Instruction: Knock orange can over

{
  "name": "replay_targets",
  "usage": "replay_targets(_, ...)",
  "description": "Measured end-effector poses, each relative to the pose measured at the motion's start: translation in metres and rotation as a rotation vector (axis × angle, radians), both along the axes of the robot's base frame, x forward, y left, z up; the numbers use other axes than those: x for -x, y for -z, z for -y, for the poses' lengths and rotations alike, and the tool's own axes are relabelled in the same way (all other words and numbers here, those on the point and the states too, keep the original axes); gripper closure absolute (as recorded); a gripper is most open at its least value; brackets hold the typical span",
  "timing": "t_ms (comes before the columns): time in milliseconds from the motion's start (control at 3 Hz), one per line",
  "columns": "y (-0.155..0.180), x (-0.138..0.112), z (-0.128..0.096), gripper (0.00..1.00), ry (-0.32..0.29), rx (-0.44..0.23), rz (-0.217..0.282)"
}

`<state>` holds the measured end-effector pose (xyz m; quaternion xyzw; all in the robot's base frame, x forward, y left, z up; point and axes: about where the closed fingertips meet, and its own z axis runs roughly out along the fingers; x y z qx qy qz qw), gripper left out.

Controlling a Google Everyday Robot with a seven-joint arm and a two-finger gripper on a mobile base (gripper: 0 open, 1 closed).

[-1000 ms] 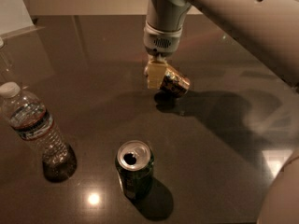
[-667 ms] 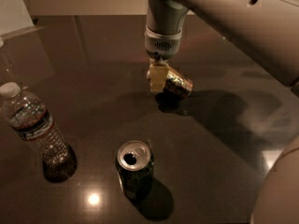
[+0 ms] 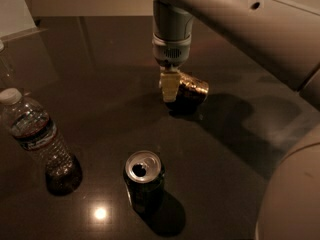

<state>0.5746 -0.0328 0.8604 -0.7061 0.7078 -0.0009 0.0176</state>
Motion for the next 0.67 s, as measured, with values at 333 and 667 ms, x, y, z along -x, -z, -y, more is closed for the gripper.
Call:
replay_targets(333,0.0166,-0.0034,-0.0002,0.0,-0.006,0.012,-0.02)
replay_targets(667,0.0166,-0.0034,-0.0002,0.0,-0.006,0.012,-0.019)
